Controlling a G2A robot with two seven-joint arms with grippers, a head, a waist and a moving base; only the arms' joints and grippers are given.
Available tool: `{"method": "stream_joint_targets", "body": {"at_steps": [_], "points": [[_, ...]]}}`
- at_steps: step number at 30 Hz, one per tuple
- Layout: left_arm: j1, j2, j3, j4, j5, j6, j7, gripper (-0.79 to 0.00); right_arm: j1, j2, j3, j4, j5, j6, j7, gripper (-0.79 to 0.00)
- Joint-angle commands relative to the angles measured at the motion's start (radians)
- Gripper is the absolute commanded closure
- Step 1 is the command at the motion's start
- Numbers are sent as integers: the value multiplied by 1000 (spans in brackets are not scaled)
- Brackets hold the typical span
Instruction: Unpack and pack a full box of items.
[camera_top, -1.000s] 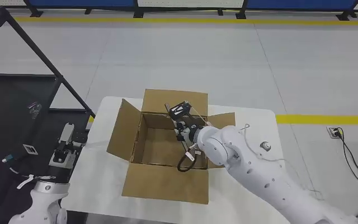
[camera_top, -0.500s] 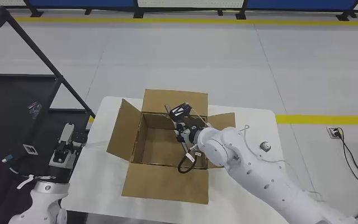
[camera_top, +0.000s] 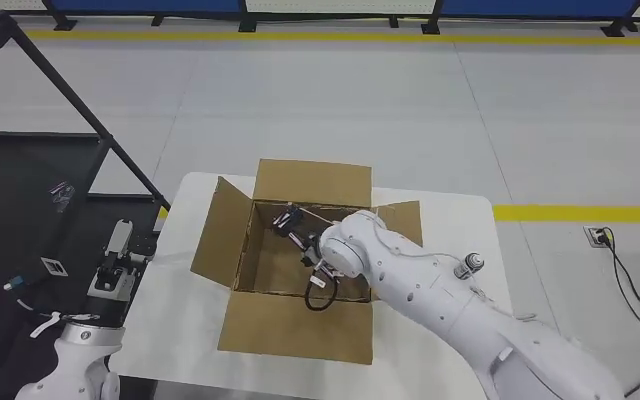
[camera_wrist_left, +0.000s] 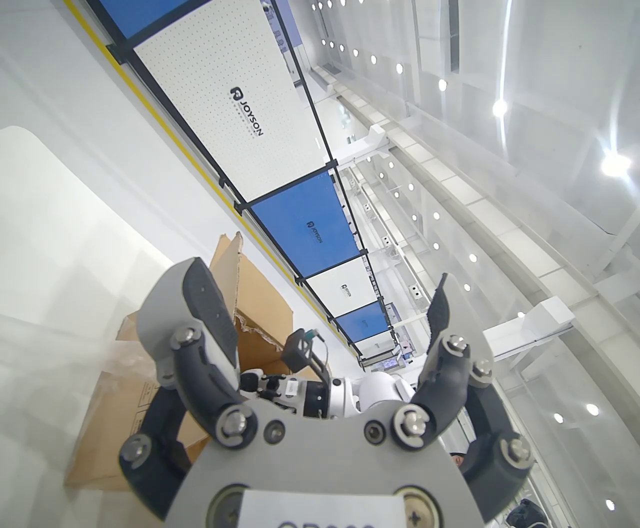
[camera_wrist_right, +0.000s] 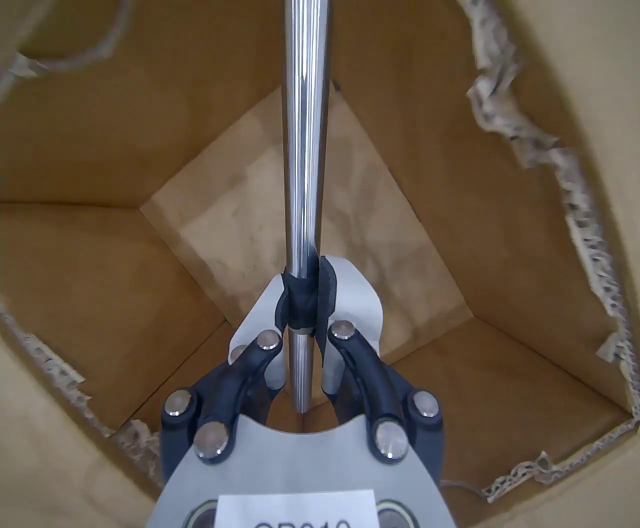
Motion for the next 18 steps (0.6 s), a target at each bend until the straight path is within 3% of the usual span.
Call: {"method": "stream_joint_targets", "body": {"at_steps": [1,9,18], "points": [[0,0,0,0,0,0,0,-785,14,-50,-25,104,12,-25,8,0],[0,0,0,0,0,0,0,-785,32,-203,-58,393,50,-47,7,0],[0,0,0,0,0,0,0,-785,38,-296,-47,584,68,-26,-21,0]]}}
